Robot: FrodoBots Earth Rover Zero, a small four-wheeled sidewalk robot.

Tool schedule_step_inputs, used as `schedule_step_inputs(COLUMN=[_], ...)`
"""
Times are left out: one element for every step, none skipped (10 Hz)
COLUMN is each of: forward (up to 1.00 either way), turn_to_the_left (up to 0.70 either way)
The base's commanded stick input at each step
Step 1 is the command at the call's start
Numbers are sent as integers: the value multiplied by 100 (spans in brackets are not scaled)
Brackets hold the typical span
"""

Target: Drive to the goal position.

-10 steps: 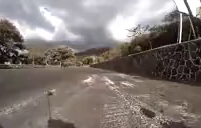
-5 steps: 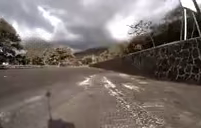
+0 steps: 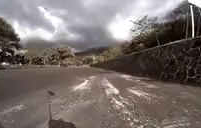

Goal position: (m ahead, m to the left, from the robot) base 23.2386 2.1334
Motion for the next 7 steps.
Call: schedule_step_inputs(forward=[100, 100, 100, 100, 100, 100, 100], turn_to_the_left=[0, 0, 0, 0, 0, 0, 0])
